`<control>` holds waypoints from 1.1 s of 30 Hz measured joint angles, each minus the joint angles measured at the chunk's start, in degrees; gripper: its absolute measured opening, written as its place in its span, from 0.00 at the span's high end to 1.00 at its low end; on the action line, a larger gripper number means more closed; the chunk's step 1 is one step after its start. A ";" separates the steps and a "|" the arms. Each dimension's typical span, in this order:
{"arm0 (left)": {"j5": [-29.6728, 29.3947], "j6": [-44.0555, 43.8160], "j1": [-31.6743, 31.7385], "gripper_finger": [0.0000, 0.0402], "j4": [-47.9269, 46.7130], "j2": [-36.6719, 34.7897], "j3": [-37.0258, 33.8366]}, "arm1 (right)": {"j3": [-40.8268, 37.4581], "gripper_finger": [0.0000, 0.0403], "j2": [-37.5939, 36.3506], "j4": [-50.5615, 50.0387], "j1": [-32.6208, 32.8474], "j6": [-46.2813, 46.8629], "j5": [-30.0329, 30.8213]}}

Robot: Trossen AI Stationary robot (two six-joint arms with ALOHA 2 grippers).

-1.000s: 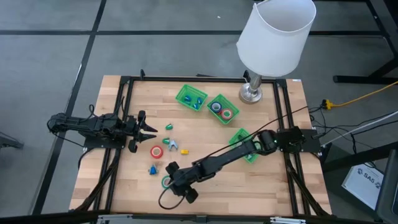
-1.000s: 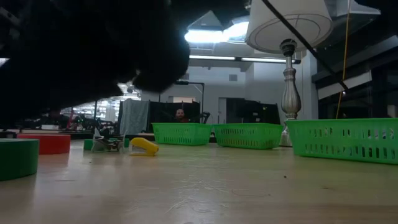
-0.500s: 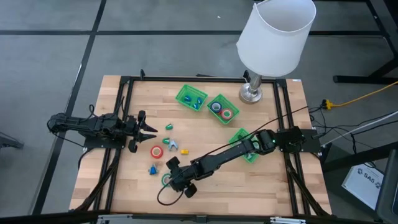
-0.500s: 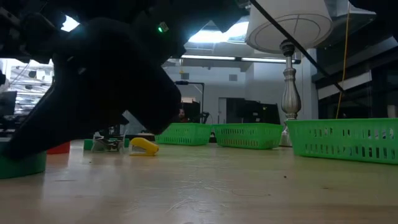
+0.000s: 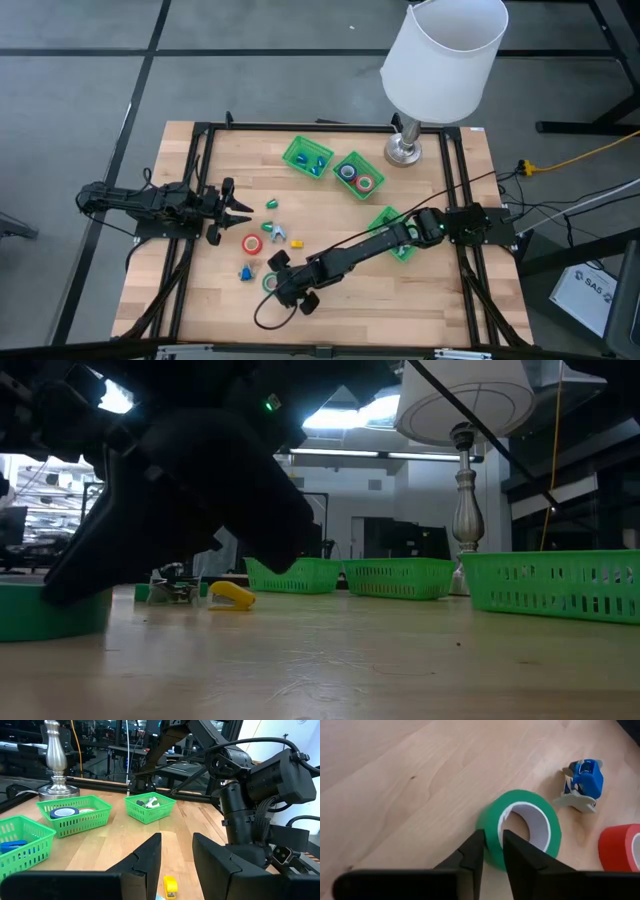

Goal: Pick and place Stapler, Stapler remover, tape
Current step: Put the green tape into the middle basket

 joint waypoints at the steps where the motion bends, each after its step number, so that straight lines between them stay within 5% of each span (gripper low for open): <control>1: 0.00 0.01 -0.01 0.73 0.00 0.01 0.01 | 0.01 0.83 -0.01 -0.08 0.04 -0.34 0.00; 9: 0.00 0.02 -0.01 0.73 0.00 0.00 -0.01 | 5.27 0.83 0.59 -5.84 -0.75 -0.15 -0.93; 22: 0.00 0.01 -0.01 0.73 0.00 0.01 0.00 | 6.91 0.54 1.05 -7.53 -1.93 7.21 -7.67; 33: 0.00 0.02 0.01 0.73 -0.02 0.01 0.01 | 7.11 0.58 2.56 -6.62 -2.06 7.08 -6.17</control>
